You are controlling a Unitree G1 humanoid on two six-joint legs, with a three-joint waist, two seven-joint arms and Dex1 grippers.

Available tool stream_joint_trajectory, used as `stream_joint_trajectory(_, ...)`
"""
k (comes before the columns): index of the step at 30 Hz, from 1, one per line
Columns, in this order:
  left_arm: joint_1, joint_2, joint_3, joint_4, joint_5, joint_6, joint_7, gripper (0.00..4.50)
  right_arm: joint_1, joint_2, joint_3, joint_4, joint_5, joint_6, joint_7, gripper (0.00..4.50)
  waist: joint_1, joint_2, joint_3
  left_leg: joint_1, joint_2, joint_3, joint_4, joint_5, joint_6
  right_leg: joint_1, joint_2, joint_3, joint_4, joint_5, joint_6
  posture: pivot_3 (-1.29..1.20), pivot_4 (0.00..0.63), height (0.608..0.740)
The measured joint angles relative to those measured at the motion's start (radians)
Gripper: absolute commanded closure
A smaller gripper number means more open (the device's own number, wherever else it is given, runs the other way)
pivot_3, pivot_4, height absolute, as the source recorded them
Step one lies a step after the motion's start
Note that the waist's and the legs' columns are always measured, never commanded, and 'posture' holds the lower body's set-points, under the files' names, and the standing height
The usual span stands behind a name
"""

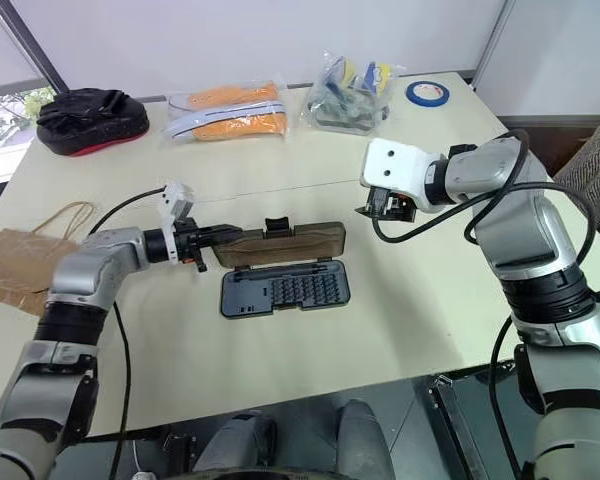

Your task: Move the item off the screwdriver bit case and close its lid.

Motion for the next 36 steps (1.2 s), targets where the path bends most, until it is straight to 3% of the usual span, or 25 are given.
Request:
stream_joint_trajectory(14,0.055,0.048,-0.091,-0.147,-0.022,0.061,-0.124,4.50,-0.014,-0.031,0.000,0.045,0.049,0.003,-0.019,1.20,0.000,0.000,0.000,0.000,0.000,0.000,0.000,0.000,0.000,0.000,0.000,0.000,0.000,0.000,0.000,0.00,0.150,0.740)
stream_joint_trajectory(19,0.109,0.069,-0.135,-0.174,-0.011,0.021,-0.155,4.50,0.071,0.011,-0.030,-0.036,0.120,0.132,-0.051,1.20,0.002,0.000,0.000,0.000,0.000,0.000,0.000,0.000,0.000,0.001,0.000,0.000,0.000,0.000,0.000,0.00,0.150,0.740)
stream_joint_trajectory(27,0.067,0.028,-0.170,-0.111,0.002,0.008,-0.163,4.50,0.206,0.133,-0.065,-0.190,0.311,0.428,-0.119,1.20,0.027,0.000,0.000,0.001,0.000,0.000,0.002,0.000,0.001,0.003,0.000,0.000,0.000,0.000,0.000,0.00,0.150,0.740)
stream_joint_trajectory(36,0.060,0.043,-0.207,-0.063,0.065,-0.153,-0.190,4.50,0.318,0.129,-0.138,-0.320,0.614,0.652,-0.089,1.20,0.028,0.001,-0.003,0.008,0.000,0.000,0.001,-0.002,0.003,0.009,0.000,0.000,0.000,0.000,0.000,0.00,0.150,0.740)
